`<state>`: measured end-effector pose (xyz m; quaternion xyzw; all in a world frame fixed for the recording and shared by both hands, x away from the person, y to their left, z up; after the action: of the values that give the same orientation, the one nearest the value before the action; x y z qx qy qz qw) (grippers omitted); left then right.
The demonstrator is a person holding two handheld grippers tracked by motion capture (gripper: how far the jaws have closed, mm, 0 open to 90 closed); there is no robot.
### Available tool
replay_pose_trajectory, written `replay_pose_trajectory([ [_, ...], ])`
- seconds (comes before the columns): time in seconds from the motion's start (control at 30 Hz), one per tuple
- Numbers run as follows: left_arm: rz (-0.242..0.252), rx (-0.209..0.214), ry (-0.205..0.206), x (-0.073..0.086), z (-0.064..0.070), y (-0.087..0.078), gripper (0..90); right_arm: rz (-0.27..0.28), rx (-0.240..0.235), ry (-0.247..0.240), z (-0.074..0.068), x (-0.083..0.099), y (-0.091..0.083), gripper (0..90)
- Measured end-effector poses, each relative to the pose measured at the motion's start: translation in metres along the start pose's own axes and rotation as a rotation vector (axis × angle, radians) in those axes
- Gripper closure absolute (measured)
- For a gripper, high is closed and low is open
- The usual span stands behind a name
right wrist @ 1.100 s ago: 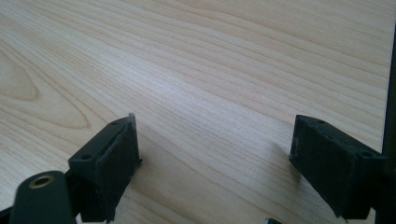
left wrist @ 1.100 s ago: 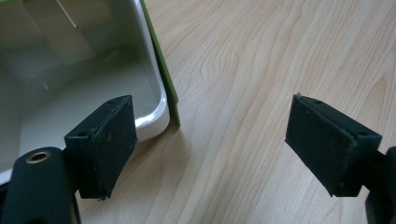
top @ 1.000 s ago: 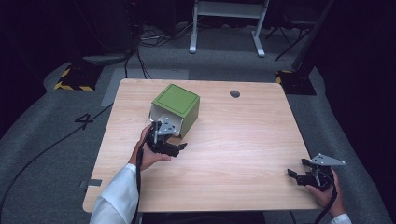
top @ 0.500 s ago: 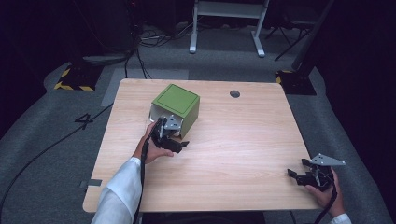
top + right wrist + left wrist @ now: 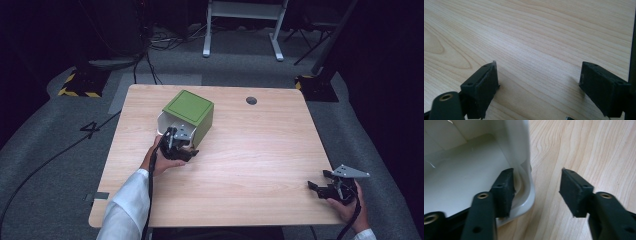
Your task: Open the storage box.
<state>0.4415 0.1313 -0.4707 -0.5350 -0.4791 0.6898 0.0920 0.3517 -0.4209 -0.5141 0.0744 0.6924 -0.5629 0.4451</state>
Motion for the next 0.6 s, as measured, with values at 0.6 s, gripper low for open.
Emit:
replay_pose_trajectory([
  [0.6, 0.013, 0.022, -0.038, 0.034, 0.010, -0.016, 72.1, 0.001, 0.002, -0.001, 0.000, 0.000, 0.000, 15.4],
])
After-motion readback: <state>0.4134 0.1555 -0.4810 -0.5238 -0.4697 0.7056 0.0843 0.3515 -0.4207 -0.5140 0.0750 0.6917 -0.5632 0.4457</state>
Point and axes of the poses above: each handheld gripper's, and its own axes: y roughly forward along the jaws, x roughly out of its underside, z roughly to its right, the point moved 1 cm from there along y, roughly forward along the jaws, and after that the axes turned 4 degrees about -z, right-handed, at the moved point
